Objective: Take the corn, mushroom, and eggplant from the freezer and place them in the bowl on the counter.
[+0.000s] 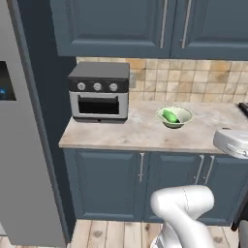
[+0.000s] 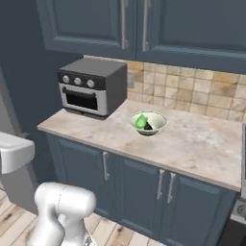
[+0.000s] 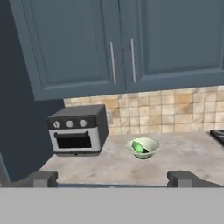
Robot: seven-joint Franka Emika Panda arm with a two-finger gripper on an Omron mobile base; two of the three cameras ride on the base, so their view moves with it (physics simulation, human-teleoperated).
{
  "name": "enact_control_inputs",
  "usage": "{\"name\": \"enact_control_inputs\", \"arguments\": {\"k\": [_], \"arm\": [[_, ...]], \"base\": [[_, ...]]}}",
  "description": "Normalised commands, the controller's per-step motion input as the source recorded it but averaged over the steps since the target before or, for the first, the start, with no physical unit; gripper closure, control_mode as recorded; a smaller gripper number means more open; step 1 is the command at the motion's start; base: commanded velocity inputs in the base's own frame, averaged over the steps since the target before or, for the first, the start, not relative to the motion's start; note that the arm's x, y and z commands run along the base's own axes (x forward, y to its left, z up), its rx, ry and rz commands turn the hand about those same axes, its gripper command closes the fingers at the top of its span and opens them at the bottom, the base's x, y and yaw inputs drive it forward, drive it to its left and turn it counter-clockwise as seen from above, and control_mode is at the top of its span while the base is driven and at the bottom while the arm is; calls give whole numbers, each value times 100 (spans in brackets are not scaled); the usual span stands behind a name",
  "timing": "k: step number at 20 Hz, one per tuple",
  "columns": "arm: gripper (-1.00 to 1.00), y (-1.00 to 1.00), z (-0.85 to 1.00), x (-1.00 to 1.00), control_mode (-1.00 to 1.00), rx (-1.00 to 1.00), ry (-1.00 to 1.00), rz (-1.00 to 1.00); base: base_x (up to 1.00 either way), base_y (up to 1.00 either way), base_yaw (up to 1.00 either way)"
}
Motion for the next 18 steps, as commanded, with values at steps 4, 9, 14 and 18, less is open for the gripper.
{"name": "enact_control_inputs", "arguments": {"k": [4, 9, 14, 18], "arm": [[-100, 0, 0, 0, 100, 0, 0, 0], [-100, 0, 0, 0, 100, 0, 0, 0], [-100, 0, 0, 0, 100, 0, 0, 0], [-100, 0, 0, 0, 100, 0, 0, 0]], "base": [[-16, 100, 7], [0, 100, 8], [0, 100, 11], [0, 100, 11]]}}
